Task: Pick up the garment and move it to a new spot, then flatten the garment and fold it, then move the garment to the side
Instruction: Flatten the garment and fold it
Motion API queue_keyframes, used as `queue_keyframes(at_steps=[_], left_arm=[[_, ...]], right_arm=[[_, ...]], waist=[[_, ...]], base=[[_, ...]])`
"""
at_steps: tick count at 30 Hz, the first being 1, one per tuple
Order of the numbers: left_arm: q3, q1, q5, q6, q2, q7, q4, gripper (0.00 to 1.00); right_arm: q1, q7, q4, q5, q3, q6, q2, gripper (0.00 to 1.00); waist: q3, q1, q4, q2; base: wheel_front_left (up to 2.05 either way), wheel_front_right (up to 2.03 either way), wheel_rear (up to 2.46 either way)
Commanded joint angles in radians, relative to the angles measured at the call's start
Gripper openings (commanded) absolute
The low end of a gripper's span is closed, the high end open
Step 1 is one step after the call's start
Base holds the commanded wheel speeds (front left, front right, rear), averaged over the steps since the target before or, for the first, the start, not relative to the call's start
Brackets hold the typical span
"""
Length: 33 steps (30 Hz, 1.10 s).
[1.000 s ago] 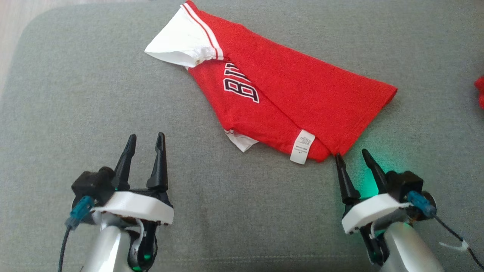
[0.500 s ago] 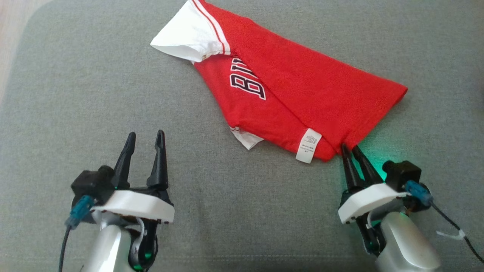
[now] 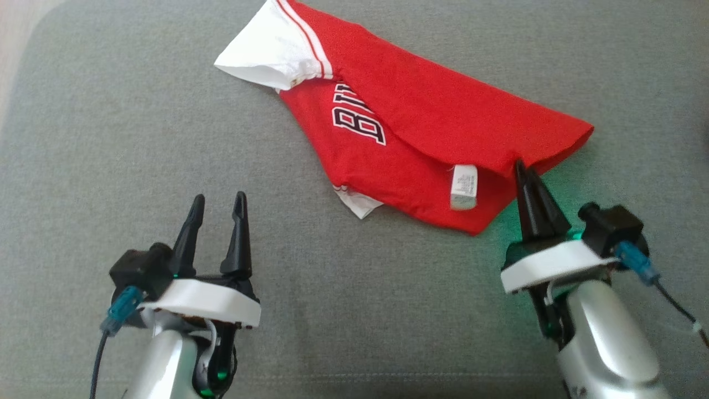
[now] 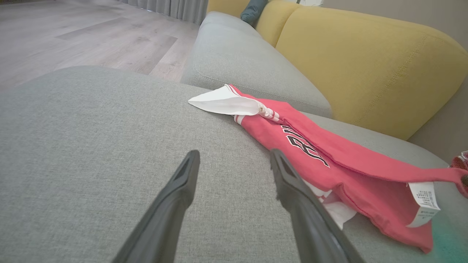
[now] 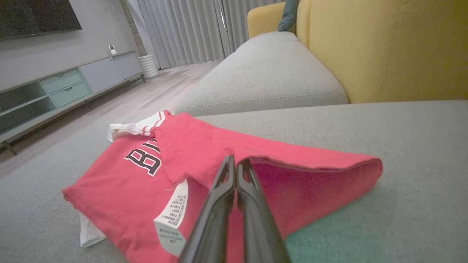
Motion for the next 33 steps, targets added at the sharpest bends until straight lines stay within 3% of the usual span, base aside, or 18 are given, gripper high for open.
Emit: queue_keyframes(at_steps=[1,11,22,26,31,32,33], left_arm=[[0.026,-0.018,-0.008,0.005,0.002,-0.012,-0.034,1.00],[-0.024,-0.043,-0.048,0.017,0.002,-0.012,-0.049,1.00],[-0.092,-0.056,-0.076,0.024,0.002,-0.012,-0.059,1.00],[-0.111,-0.057,-0.080,0.027,0.002,-0.012,-0.063,1.00],[-0.118,-0.060,-0.075,0.026,0.002,-0.012,-0.062,1.00],[-0.118,-0.060,-0.073,0.026,0.002,-0.012,-0.061,1.00],[-0.119,-0.059,-0.071,0.026,0.002,-0.012,-0.059,1.00]], right_arm=[[-0.044,-0.011,-0.037,-0.015,0.016,0.007,-0.002,0.00],[-0.348,0.036,0.082,-0.214,-0.174,0.007,-0.024,0.00],[-0.672,0.094,0.353,-0.409,-0.389,0.007,-0.240,0.00],[-0.740,0.085,0.426,-0.514,-0.490,0.007,-0.278,0.00],[-0.805,0.053,0.430,-0.631,-0.590,0.007,-0.292,0.00],[-0.812,0.054,0.433,-0.657,-0.610,0.007,-0.289,0.03],[-0.817,0.060,0.440,-0.678,-0.632,0.007,-0.284,0.32]], waist=[[0.003,0.0000,0.005,0.0000],[0.041,0.0000,0.103,0.0000],[0.093,0.0000,0.247,0.0000],[0.103,0.0000,0.281,0.0000],[0.109,0.0000,0.293,0.0000],[0.109,0.0000,0.292,0.0000],[0.108,0.0000,0.291,0.0000]], base=[[0.00,0.00,0.00],[0.00,0.00,0.00],[0.00,0.00,0.00],[0.00,0.00,0.00],[0.00,0.00,0.00],[0.00,0.00,0.00],[0.00,0.00,0.00]])
